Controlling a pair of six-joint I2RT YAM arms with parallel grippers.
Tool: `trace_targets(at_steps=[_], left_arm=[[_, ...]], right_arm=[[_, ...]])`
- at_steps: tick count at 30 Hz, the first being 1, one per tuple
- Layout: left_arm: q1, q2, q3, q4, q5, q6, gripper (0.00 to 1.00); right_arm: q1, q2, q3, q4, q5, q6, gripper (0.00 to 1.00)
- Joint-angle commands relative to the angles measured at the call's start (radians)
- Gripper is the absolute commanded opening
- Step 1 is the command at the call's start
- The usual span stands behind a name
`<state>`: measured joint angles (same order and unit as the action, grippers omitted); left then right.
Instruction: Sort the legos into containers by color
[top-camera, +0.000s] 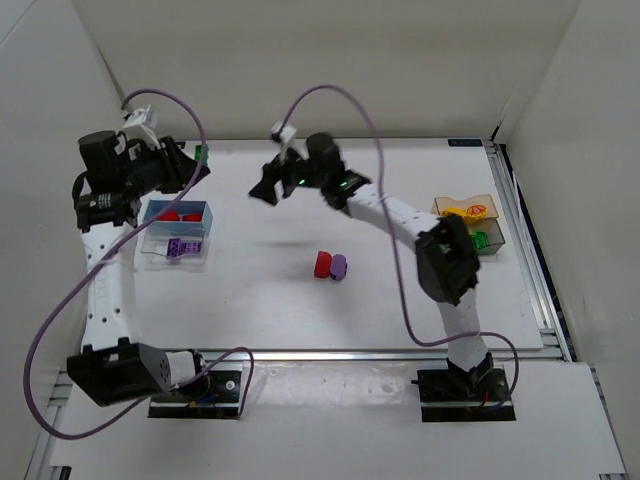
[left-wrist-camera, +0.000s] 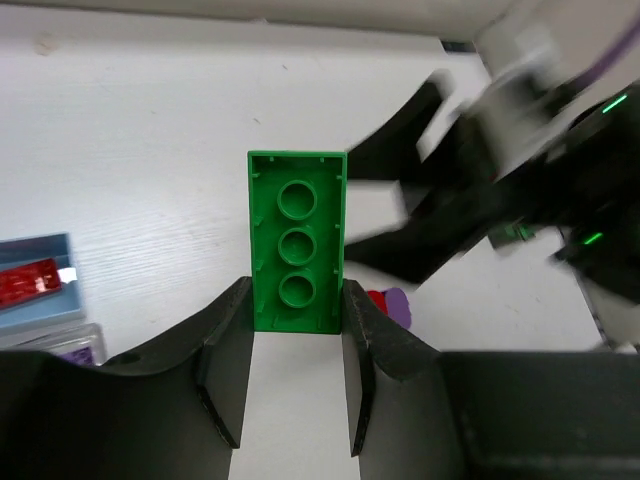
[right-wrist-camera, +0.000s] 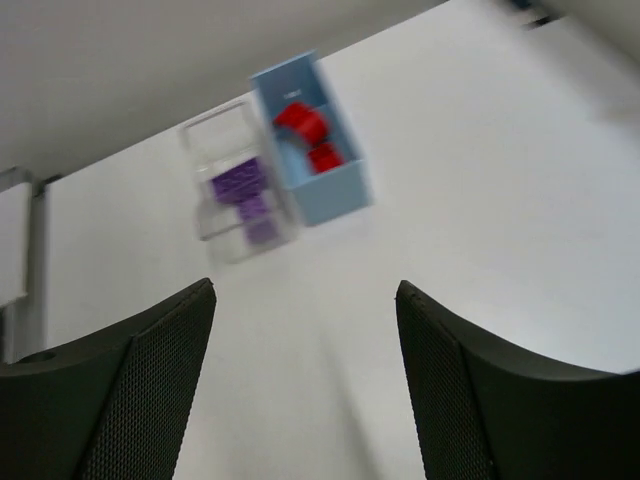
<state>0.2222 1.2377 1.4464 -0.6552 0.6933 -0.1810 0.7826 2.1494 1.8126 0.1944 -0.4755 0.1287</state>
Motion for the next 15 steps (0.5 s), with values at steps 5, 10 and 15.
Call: trace_targets(at_steps=[5, 10, 15], left_arm=[[-0.216, 0.239, 0.133, 0.077, 0.106, 0.020, 0.10], [-0.483, 0.458, 0.324, 0.074, 0.077, 0.058, 0.10], [-0.677, 0.805, 0.693, 0.002, 0.078, 0.084, 0.10]], right_arm=[[-0.327, -0.365, -0.061, -0.378, -0.002, -0.283, 0.77], [-0.590, -0.482, -0.027, -0.680, 0.061, -0.388, 0.77], [-0.831, -0.612, -0.061, -0.822, 0.081, -0.368, 0.78]])
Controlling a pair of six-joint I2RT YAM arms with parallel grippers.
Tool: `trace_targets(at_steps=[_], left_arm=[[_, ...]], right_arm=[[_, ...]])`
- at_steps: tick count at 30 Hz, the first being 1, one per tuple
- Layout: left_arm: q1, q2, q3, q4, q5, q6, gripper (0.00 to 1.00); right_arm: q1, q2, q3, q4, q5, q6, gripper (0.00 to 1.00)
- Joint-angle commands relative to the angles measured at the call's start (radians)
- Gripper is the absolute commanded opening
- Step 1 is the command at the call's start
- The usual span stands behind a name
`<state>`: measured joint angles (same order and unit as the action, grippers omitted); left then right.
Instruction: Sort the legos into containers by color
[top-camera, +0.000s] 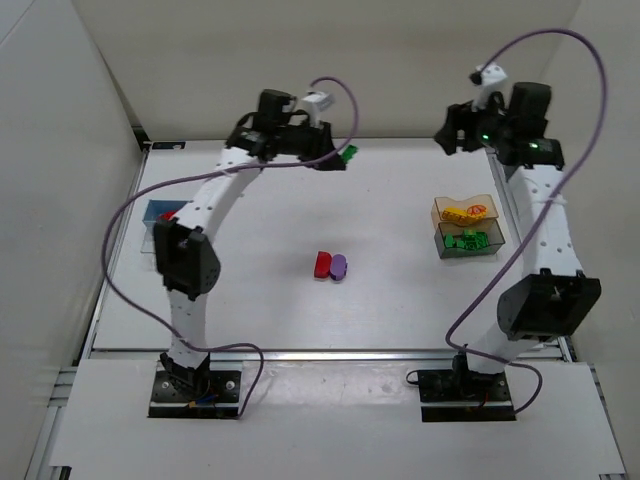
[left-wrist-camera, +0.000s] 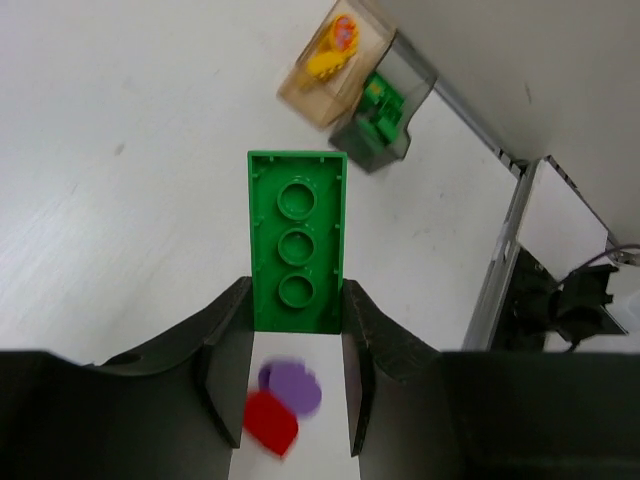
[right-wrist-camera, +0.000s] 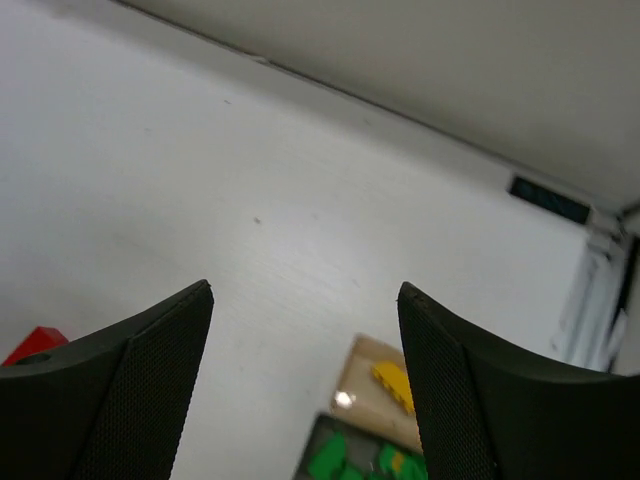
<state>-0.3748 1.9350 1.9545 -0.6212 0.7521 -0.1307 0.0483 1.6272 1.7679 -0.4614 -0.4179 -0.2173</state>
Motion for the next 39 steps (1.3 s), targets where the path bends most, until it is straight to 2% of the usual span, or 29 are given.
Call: trace_targets(at_steps=[1, 3, 8, 12, 14, 19, 22, 25, 39], left_arm=[[-0.134, 0.166, 0.255, -0.082, 0.026, 0.036, 0.10], [-0.182, 0.307, 0.430, -0.113, 0.023, 0.049, 0.10], [-0.308, 0.494, 0.645, -0.132, 0.019, 0.077, 0.10], [-0.360, 0.512, 0.612, -0.013, 0.035, 0.046, 0.11], [-0.383, 0.512, 0.566, 0.116, 0.038, 0.016, 0.12], [-0.440, 0.584, 0.573, 0.337, 0.024, -0.115, 0.13], [-0.475, 0.611, 0.569, 0.368, 0.000, -0.125, 0.10], [-0.495, 0.633, 0.548, 0.469, 0.000, -0.196, 0.10], [-0.547, 0.783, 0.655, 0.676, -0.152, -0.256, 0.12]], right_arm=[[-0.140, -0.107, -0.031, -0.193, 0.007, -0.005, 0.78], [-0.270, -0.147, -0.038, -0.229, -0.021, 0.030, 0.78], [-0.494, -0.228, -0.073, -0.315, -0.090, 0.087, 0.79], [-0.606, -0.271, -0.110, -0.338, -0.131, 0.098, 0.79], [-0.643, -0.280, -0.120, -0.352, -0.143, 0.104, 0.79], [-0.673, -0.283, -0.125, -0.358, -0.160, 0.140, 0.79], [-0.674, -0.283, -0.119, -0.356, -0.162, 0.141, 0.79], [-0.674, -0.280, -0.107, -0.364, -0.163, 0.134, 0.79], [-0.699, -0.308, -0.096, -0.413, -0.157, 0.107, 0.79]])
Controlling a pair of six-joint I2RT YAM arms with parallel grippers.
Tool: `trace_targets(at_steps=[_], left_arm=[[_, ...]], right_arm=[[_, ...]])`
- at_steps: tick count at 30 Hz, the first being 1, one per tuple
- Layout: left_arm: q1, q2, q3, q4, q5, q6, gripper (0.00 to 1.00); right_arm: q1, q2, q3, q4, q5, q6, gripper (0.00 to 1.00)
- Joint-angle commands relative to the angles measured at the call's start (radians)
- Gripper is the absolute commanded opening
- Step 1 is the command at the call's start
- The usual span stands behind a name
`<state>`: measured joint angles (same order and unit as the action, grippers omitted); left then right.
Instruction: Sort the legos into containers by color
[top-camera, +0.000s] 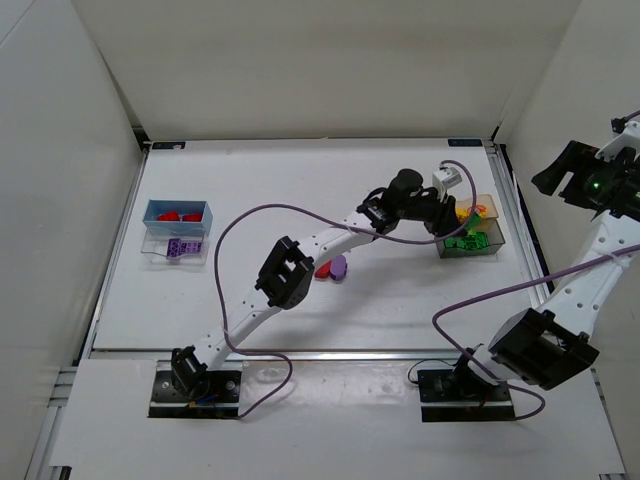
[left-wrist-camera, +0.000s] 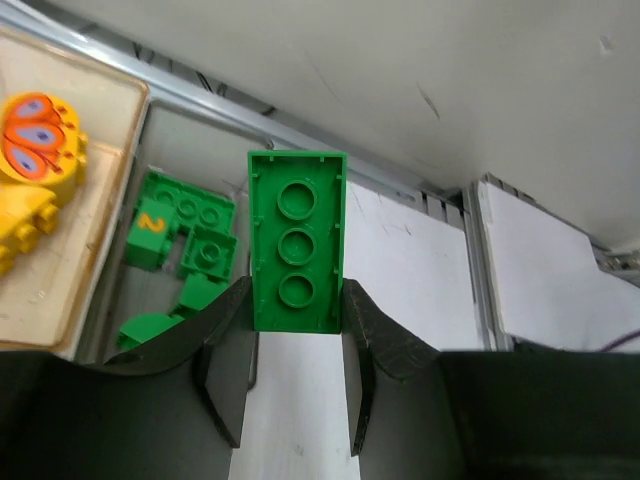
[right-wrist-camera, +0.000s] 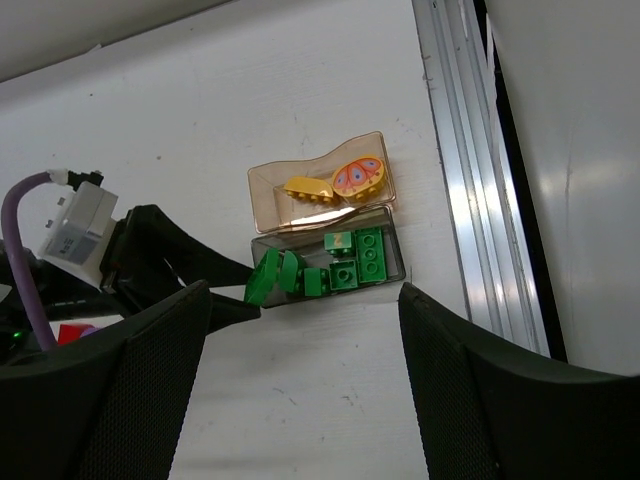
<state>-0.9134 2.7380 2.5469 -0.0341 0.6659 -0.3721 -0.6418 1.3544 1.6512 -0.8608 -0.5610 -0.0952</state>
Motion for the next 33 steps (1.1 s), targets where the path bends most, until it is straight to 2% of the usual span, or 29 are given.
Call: trace_targets(at_steps=[1, 4, 13, 17, 18, 22, 23, 30, 33], left_arm=[[-0.013, -0.017, 0.065, 0.098, -0.072, -0.013, 0.13], [-0.018, -0.003, 0.070, 0.106, -0.094, -0.016, 0.21], [-0.013, 0.014, 0.070, 0.102, -0.115, 0.013, 0.25], [-0.013, 0.022, 0.075, 0.086, -0.132, 0.022, 0.31], [-0.012, 0.022, 0.075, 0.083, -0.135, 0.022, 0.34], [-0.012, 0.026, 0.078, 0.077, -0.131, 0.035, 0.56], [-0.012, 0.026, 0.079, 0.076, -0.127, 0.038, 0.65], [-0.012, 0.025, 0.087, 0.057, -0.115, 0.064, 0.86], [-0.010, 0.011, 0.087, 0.054, -0.112, 0.062, 0.91]], right_arm=[[-0.007, -0.038, 0.021, -0.017, -0.013, -0.017, 0.79], [-0.009, -0.041, 0.016, -0.024, -0.014, -0.017, 0.79], [-0.007, -0.041, 0.001, -0.009, -0.027, 0.011, 0.79], [-0.007, -0.038, 0.001, -0.006, -0.031, 0.011, 0.78], [-0.007, -0.038, 0.002, -0.010, -0.033, 0.011, 0.78], [-0.007, -0.040, -0.002, -0.012, -0.037, 0.008, 0.78], [-0.007, -0.038, -0.004, -0.012, -0.037, 0.008, 0.78], [-0.007, -0.040, -0.011, -0.006, -0.048, 0.014, 0.77], [-0.007, -0.038, -0.018, -0.006, -0.059, 0.012, 0.77]])
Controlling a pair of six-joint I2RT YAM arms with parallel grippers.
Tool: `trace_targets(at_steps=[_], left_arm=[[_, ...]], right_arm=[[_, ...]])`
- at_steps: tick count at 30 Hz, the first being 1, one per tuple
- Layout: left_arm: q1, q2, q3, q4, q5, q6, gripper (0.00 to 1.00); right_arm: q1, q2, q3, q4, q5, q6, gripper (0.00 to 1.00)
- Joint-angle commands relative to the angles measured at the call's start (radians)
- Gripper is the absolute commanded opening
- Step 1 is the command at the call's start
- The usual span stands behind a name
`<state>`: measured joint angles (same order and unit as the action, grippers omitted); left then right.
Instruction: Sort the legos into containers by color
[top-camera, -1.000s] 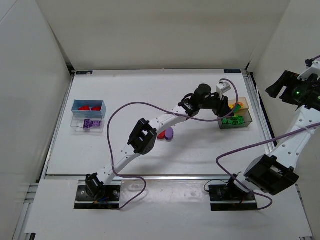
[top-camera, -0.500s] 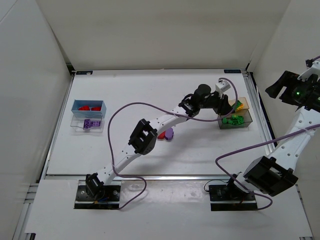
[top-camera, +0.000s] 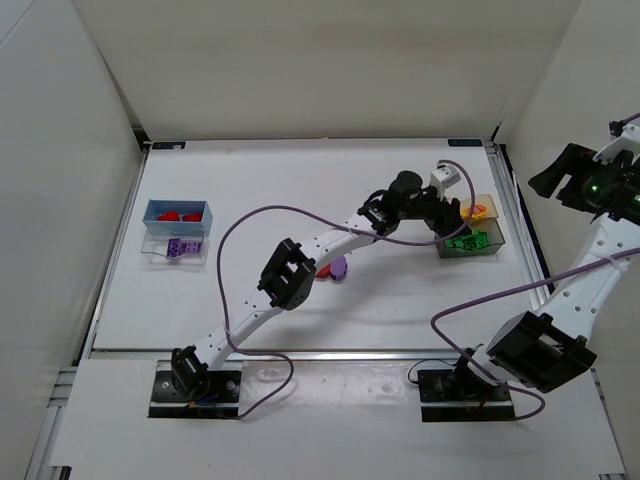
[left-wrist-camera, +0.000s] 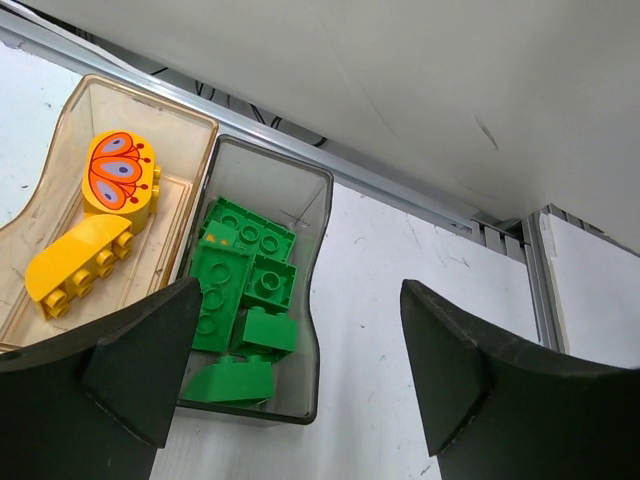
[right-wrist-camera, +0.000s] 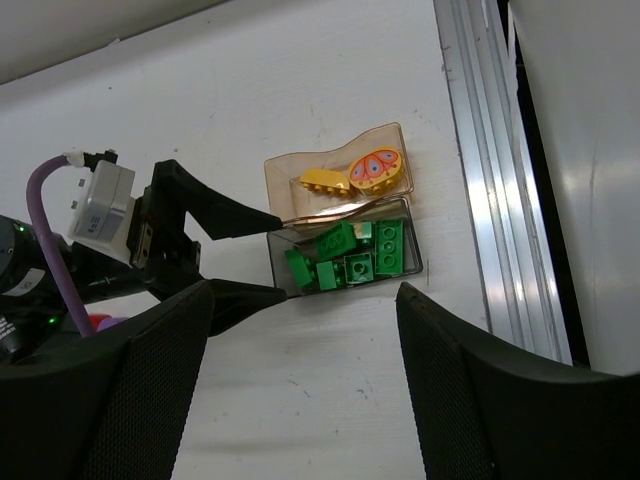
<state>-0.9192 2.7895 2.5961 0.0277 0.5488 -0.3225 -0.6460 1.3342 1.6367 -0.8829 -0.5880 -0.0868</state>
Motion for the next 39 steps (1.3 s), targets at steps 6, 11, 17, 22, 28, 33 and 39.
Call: trace_targets(at_steps=[6, 11, 17, 22, 28, 33, 39], left_arm=[[0.035, -0.195, -0.014, -0.020, -0.016, 0.025, 0.94], [0.179, -0.430, -0.195, -0.255, 0.005, 0.033, 0.94], [0.353, -0.773, -0.405, -0.517, 0.002, 0.161, 0.99], [0.456, -0.970, -0.530, -0.707, -0.215, 0.293, 1.00], [0.561, -1.160, -0.661, -0.821, -0.352, 0.290, 0.99], [0.674, -1.278, -0.794, -0.859, -0.253, 0.318, 0.99], [0.778, -1.328, -0.883, -0.933, -0.135, 0.362, 1.00]], right_arm=[[0.081, -0.030, -0.057, 0.065, -0.033, -0.042, 0.76], [0.225, -0.035, -0.113, 0.139, -0.016, -0.117, 0.75], [0.439, 0.034, -0.144, 0.205, -0.071, -0.237, 0.76], [0.632, 0.163, -0.089, 0.150, -0.161, -0.327, 0.77], [0.949, 0.328, -0.083, 0.145, -0.044, -0.456, 0.80], [1.117, 0.407, -0.187, 0.327, 0.063, -0.447, 0.82], [1.184, 0.511, -0.222, 0.436, 0.238, -0.433, 0.88]])
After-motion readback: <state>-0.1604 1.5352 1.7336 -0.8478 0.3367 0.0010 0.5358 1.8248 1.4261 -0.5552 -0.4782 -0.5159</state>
